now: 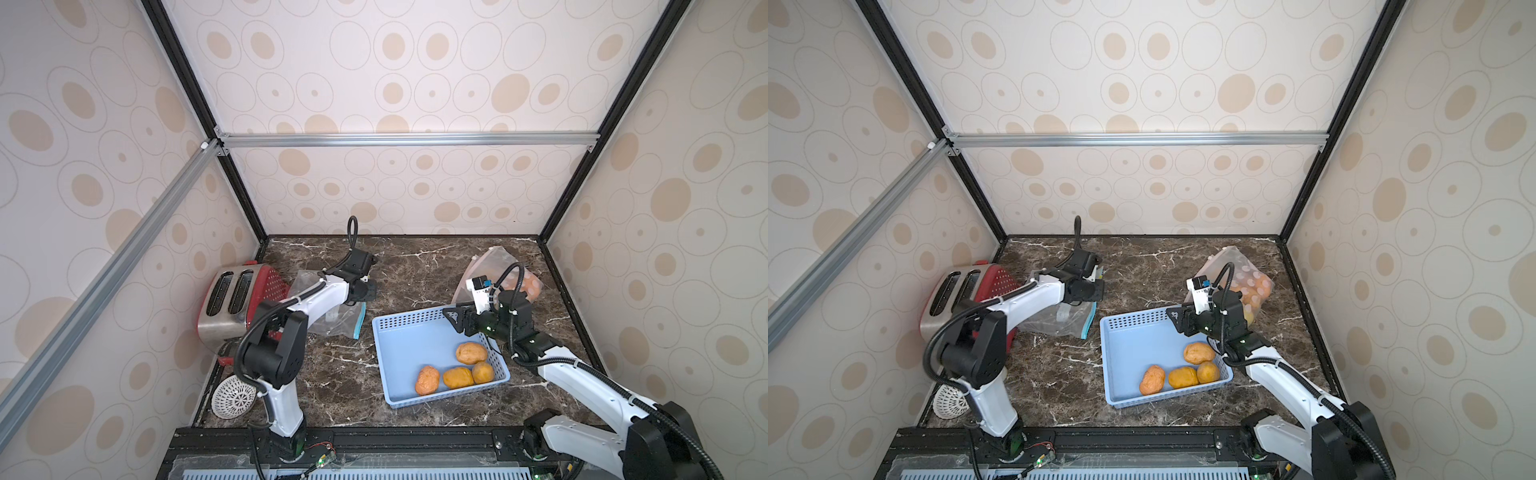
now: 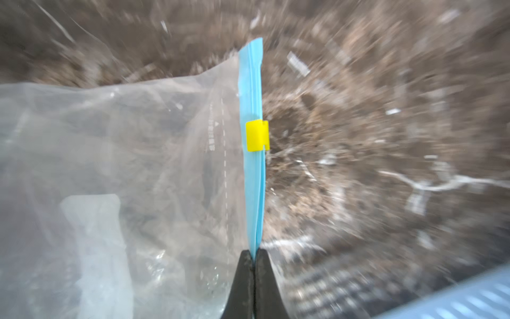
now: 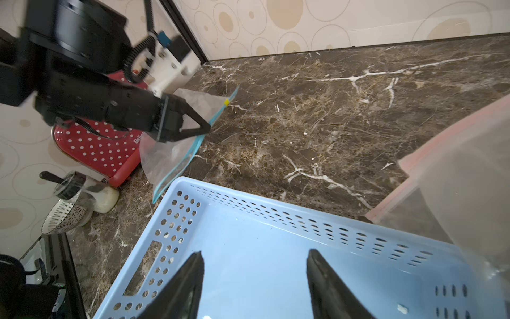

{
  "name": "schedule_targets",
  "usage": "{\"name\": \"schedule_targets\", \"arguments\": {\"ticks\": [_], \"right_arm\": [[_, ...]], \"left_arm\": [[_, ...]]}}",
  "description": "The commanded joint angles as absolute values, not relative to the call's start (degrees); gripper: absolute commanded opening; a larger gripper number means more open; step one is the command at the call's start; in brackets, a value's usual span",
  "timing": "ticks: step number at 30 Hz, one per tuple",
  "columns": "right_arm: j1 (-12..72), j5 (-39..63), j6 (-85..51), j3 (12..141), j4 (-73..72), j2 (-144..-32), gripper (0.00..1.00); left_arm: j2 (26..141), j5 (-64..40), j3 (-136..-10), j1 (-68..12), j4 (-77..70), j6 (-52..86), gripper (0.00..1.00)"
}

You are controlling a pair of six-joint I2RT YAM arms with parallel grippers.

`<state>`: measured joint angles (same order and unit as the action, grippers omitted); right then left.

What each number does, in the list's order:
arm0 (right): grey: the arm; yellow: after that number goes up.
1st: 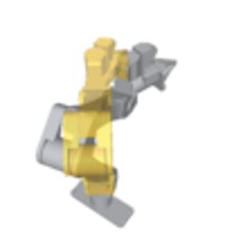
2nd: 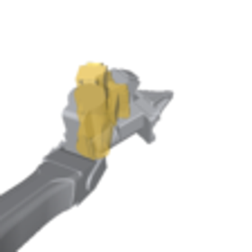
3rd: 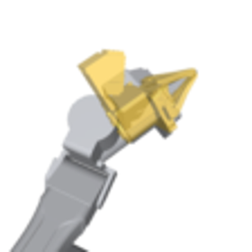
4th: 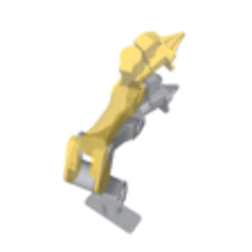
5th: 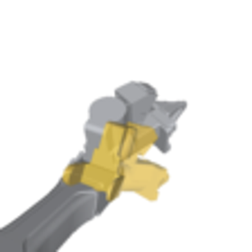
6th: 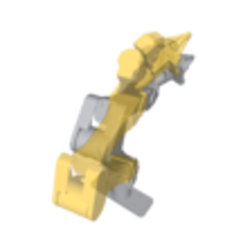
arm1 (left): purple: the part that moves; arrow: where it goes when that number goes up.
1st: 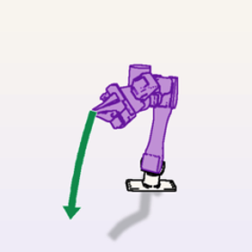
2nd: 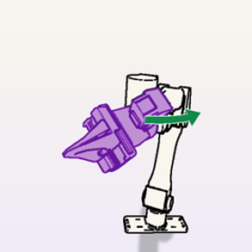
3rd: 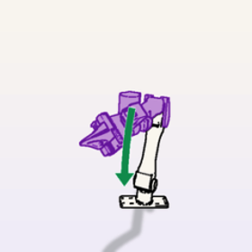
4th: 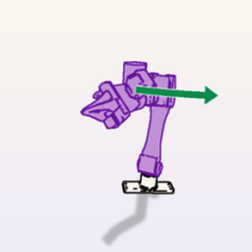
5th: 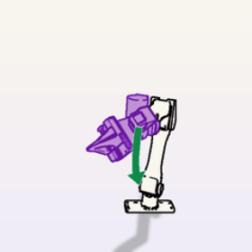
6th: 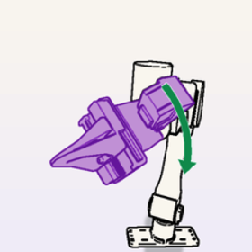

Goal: Put the potatoes into a zipper bag and zip it
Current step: Pick up the zipper food storage bag at the center of the board, then open the zipper of the food storage bag at the center of the board.

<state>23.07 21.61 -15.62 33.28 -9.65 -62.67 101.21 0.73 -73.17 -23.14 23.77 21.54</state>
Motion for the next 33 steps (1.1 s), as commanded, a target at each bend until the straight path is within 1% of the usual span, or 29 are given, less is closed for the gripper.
{"name": "schedule_targets", "arguments": {"ticks": [1, 5, 10, 12, 14, 19, 21, 27, 33], "right_arm": [[25.46, 22.94, -16.36, 33.57, -12.73, -62.04, 0.61], [29.73, 23.13, -17.14, 34.71, -14.48, -62.88, 0.61], [37.99, 21.01, -13.9, 34.85, -19.37, -65.54, 0.63], [40.96, 18.61, -13.36, 33.35, -23.34, -66.95, 0.64], [42.69, 19.09, -12.93, 32.16, -27.35, -69.13, 0.65], [47.63, 16.96, -12.06, 32.3, -33.18, -74.91, 0.66], [49.47, 14.6, -12.26, 32.16, -35.19, -76.69, 0.69], [50.24, 11.52, -17.22, 30.32, -44.56, -81.65, 0.69], [50.93, 10.81, -20.17, 30.41, -46.93, -83.49, 0.68]], "left_arm": [[92.89, -3.48, -68.67, -22.85, 23.17, 18.39, 0.0], [84.1, -10.26, -60.82, -22.85, 19.66, 17.12, 0.0], [74.77, -24.67, -51.19, -23.18, 11.05, 18.24, 0.0], [72.65, -28.7, -49.84, -23.99, 8.33, 20.06, 0.0], [71.5, -30.73, -49.64, -24.68, 6.55, 20.92, 0.0], [70.88, -29.23, -48.54, -25.04, 3.76, 24.58, 0.0], [70.75, -28.77, -48.19, -25.78, 2.9, 25.51, 0.0], [68.93, -28.02, -46.78, -27.13, -0.03, 27.37, 0.0], [68.83, -28.31, -43.58, -28.68, -5.71, 30.6, 0.0]]}}
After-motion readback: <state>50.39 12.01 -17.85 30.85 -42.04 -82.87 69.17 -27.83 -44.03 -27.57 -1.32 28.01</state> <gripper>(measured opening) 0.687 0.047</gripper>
